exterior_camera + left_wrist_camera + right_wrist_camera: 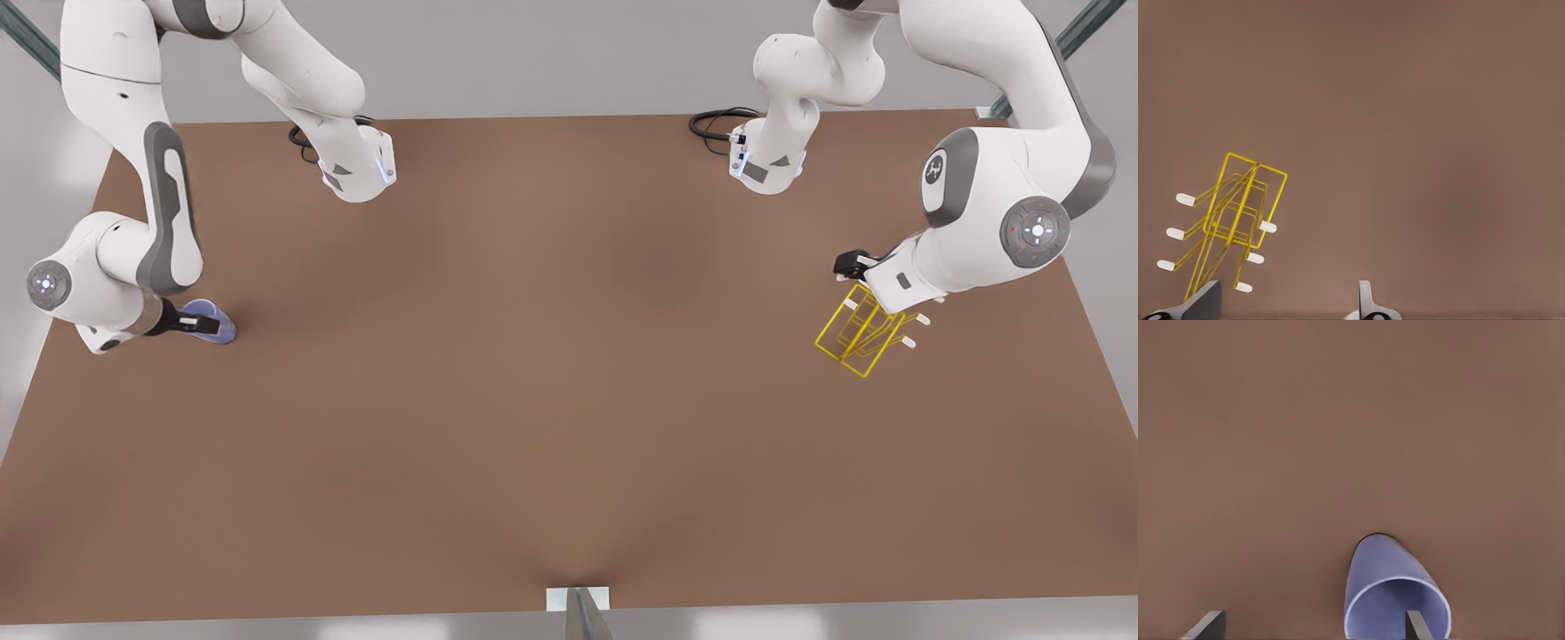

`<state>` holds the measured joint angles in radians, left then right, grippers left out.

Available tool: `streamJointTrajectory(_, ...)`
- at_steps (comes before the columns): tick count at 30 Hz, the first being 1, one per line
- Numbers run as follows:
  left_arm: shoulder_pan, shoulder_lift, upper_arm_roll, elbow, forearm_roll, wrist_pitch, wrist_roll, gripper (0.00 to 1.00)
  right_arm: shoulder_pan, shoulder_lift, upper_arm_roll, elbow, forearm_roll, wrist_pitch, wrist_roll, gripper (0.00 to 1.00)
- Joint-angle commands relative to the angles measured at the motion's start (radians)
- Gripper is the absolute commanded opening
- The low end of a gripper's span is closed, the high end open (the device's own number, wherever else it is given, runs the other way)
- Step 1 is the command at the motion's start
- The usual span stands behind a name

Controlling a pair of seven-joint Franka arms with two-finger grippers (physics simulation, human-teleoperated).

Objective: Place the cup on the cup holder

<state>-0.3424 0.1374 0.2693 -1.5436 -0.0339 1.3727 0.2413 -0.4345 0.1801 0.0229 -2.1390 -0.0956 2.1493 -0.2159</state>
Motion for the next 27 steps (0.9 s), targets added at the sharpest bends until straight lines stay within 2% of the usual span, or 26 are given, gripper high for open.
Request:
streamJointTrajectory(1, 0.0, -0.001, 0.001, 0.0, 0.0, -0.006, 0.004, 1.0, -0.007, 0.004, 0.0, -0.009, -0.001, 0.089, -0.281, 1.0)
streamJointTrajectory(27, 0.0, -0.001, -0.007, 0.002, 0.0, -0.023, -0.003, 1.0, -0.033, -0.025, -0.02, -0.248, -0.03, 0.236, -0.284, 1.0)
